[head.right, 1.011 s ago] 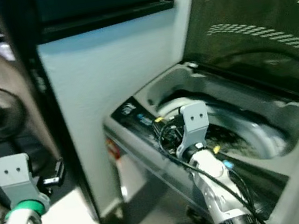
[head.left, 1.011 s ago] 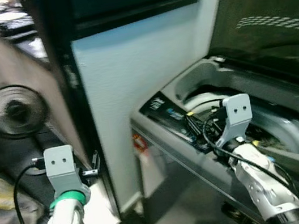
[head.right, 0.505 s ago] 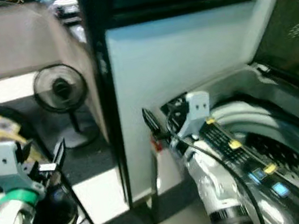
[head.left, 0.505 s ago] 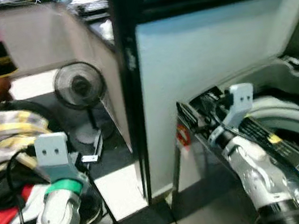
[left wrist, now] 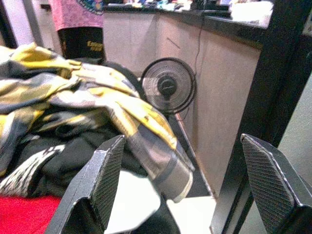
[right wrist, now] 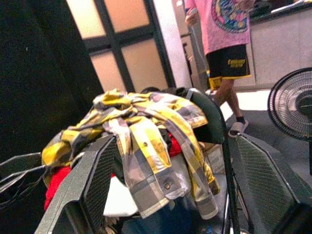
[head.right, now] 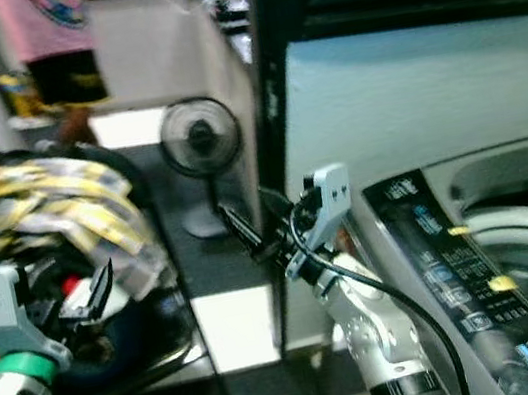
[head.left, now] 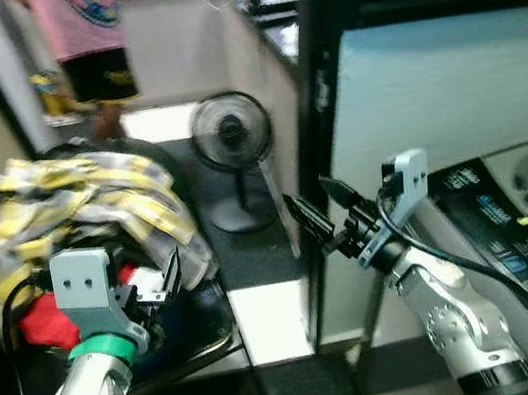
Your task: Clothes washing
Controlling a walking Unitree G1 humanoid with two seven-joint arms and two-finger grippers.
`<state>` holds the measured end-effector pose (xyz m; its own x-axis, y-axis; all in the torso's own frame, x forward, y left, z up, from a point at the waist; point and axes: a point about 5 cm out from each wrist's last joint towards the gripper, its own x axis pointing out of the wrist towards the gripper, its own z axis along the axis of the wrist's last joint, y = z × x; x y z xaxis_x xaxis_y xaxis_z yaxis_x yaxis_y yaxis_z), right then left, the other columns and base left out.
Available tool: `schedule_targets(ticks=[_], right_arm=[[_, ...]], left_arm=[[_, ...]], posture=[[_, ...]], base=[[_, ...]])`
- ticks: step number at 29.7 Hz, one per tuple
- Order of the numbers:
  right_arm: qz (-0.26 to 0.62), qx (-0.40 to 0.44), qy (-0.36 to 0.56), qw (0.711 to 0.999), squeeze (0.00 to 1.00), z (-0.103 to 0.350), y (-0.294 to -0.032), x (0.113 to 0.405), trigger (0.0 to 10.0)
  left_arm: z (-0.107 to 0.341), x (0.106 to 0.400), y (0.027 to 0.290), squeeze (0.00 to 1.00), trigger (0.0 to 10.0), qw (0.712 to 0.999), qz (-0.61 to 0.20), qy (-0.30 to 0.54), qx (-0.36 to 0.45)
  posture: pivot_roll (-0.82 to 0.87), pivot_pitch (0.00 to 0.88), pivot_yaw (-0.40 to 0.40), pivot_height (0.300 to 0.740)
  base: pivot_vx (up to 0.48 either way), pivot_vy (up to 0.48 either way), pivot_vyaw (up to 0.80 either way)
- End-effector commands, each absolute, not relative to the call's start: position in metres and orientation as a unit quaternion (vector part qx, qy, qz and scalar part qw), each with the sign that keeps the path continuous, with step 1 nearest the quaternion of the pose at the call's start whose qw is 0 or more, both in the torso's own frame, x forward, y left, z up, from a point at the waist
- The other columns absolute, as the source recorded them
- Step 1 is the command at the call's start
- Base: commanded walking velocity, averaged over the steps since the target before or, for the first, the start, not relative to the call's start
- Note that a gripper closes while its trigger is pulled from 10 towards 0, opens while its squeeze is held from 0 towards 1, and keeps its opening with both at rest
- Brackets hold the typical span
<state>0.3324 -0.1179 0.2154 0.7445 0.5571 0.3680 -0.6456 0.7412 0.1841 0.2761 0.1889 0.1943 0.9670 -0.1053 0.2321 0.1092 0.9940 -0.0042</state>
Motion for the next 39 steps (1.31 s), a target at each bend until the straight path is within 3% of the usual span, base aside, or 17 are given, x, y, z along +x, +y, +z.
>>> schedule_targets(ticks=[1,17,22,29,39], right_arm=[[0.336,0.158,-0.141,0.918,0.0,0.215,-0.114,0.333,10.0],[0.381,0.159,-0.122,0.903,0.0,0.209,-0.109,0.328,10.0],[0.378,0.146,-0.119,0.906,0.0,0.206,-0.108,0.328,10.0],[0.361,0.127,-0.113,0.917,0.0,0.202,-0.108,0.327,10.0],[0.323,0.091,-0.104,0.936,0.0,0.205,-0.106,0.332,10.0]], left_arm=[[0.185,0.275,0.191,0.0,10.0,0.994,-0.044,-0.099,0.009],[0.188,0.27,0.192,0.0,10.0,0.993,-0.031,-0.113,-0.003],[0.19,0.27,0.185,0.0,10.0,0.992,-0.047,-0.12,-0.011],[0.192,0.271,0.172,0.0,10.0,0.989,-0.068,-0.133,-0.021],[0.185,0.277,0.172,0.0,10.0,0.989,-0.068,-0.119,-0.05]], posture=[[0.09,0.0,-0.008,0.74],[0.11,0.0,-0.028,0.74],[0.1,0.0,-0.021,0.74],[0.09,0.0,-0.042,0.74],[0.08,0.0,-0.051,0.74]], base=[[0.0,0.0,0.8],[0.0,0.0,0.8],[0.0,0.0,0.0],[0.0,0.48,0.0],[0.0,0.133,0.0]])
